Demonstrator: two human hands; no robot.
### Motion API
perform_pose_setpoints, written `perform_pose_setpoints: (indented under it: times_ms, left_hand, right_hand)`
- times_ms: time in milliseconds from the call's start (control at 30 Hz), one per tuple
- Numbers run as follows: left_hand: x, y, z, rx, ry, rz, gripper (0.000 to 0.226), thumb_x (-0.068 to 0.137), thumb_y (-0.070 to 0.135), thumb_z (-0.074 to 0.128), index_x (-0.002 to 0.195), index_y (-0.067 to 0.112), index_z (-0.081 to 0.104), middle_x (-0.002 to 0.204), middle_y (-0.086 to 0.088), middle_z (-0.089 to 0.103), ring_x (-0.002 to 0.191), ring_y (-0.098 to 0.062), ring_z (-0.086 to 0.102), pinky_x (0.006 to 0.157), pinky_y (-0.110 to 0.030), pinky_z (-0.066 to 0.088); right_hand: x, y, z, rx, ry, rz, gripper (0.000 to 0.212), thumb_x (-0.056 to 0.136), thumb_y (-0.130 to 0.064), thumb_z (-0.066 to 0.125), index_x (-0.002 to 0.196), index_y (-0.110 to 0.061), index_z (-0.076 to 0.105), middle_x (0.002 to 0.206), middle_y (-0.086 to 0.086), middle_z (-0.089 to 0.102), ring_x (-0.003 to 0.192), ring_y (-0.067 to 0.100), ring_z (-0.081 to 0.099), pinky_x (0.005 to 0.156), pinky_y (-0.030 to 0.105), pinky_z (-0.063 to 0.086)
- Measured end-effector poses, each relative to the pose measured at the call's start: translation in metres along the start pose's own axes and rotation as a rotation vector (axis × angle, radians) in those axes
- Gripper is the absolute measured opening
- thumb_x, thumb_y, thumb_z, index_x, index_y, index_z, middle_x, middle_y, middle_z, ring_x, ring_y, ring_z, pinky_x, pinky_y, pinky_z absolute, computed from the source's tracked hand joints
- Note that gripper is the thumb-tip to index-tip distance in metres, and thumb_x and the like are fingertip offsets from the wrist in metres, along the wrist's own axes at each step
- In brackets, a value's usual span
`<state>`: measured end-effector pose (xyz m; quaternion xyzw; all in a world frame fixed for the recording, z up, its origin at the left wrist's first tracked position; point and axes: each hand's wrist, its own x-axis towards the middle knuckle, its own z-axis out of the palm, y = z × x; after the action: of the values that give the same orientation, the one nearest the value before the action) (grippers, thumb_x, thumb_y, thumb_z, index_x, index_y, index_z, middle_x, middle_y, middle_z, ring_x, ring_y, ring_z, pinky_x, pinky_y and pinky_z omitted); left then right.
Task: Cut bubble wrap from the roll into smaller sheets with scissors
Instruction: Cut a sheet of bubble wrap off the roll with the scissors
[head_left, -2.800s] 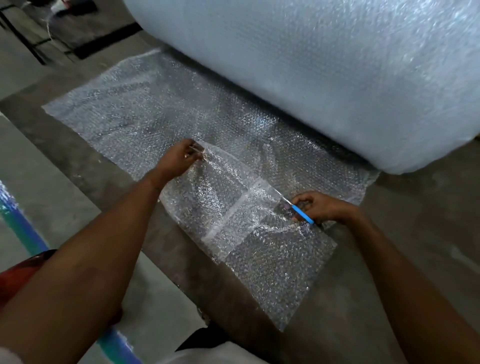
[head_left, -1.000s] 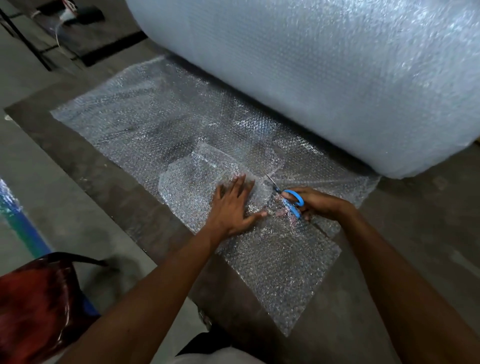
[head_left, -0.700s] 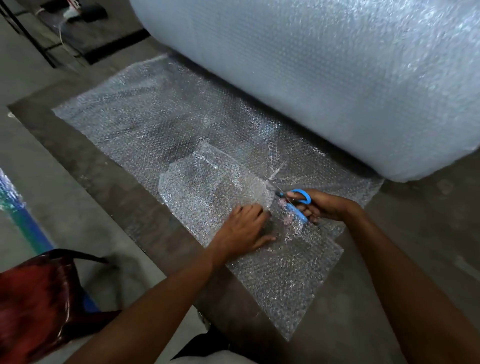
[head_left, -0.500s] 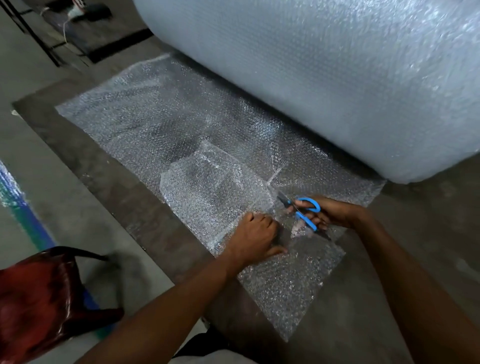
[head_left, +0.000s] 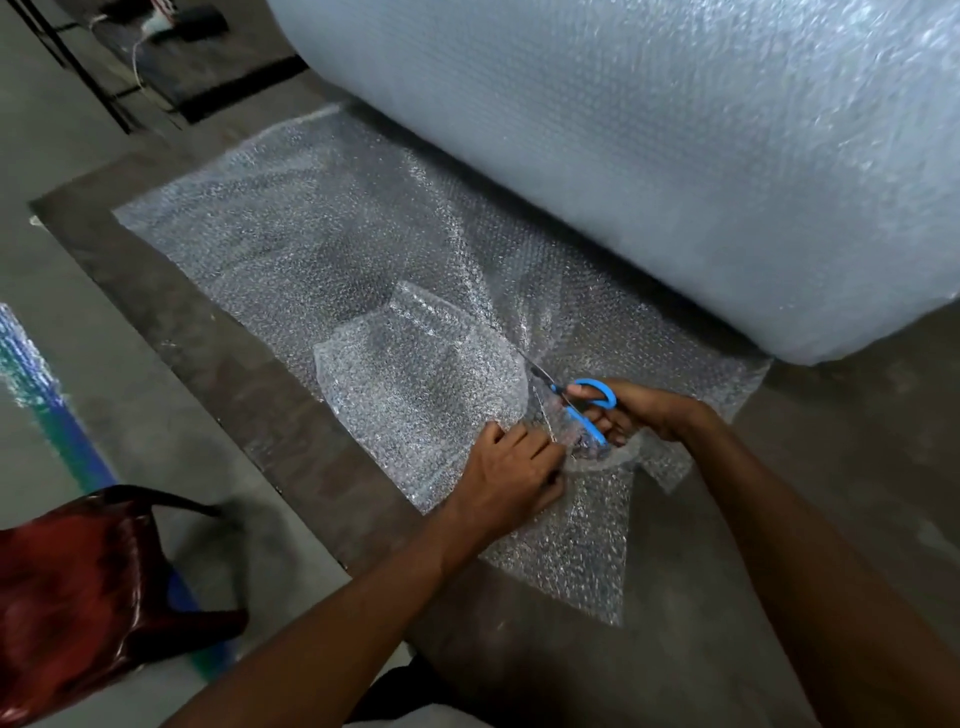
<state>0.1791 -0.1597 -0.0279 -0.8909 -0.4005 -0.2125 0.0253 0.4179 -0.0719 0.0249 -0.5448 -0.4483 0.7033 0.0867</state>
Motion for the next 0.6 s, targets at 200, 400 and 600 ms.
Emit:
perform_pose_setpoints:
  times_ms: [200, 400, 600]
  left_hand:
    - [-0.003, 0.001, -0.006, -0.142, -0.063, -0.081, 0.025, 0.095, 0.044, 0.067, 0.11, 0.024, 0.069, 0.137, -0.013, 0.062, 0.135, -0.033, 0.056, 0.108, -0.052, 0.047]
    - [-0.006, -0.003, 0.0, -0.209, -0.044, -0.02, 0.023, 0.098, 0.041, 0.068, 0.112, 0.023, 0.068, 0.124, -0.002, 0.069, 0.129, -0.023, 0.061, 0.123, -0.052, 0.039]
    - [-0.002, 0.001, 0.003, -0.297, 0.015, -0.013, 0.017, 0.099, 0.03, 0.069, 0.107, 0.015, 0.07, 0.114, -0.005, 0.071, 0.108, -0.021, 0.068, 0.113, -0.042, 0.048]
  right_hand:
    - [0.029, -0.003, -0.012, 0.081, -0.043, 0.017, 0.089, 0.059, -0.078, 0.088, 0.124, -0.02, 0.069, 0.077, 0.007, 0.046, 0.054, 0.016, 0.045, 0.043, 0.026, 0.032]
    - [0.042, -0.001, -0.018, 0.182, -0.1, -0.044, 0.069, 0.093, -0.054, 0.071, 0.138, -0.002, 0.061, 0.101, 0.021, 0.07, 0.057, 0.019, 0.069, 0.038, 0.025, 0.045]
    - [0.045, 0.005, -0.015, 0.183, -0.104, -0.057, 0.068, 0.087, -0.059, 0.08, 0.127, -0.006, 0.066, 0.082, 0.018, 0.061, 0.052, 0.021, 0.06, 0.042, 0.028, 0.044]
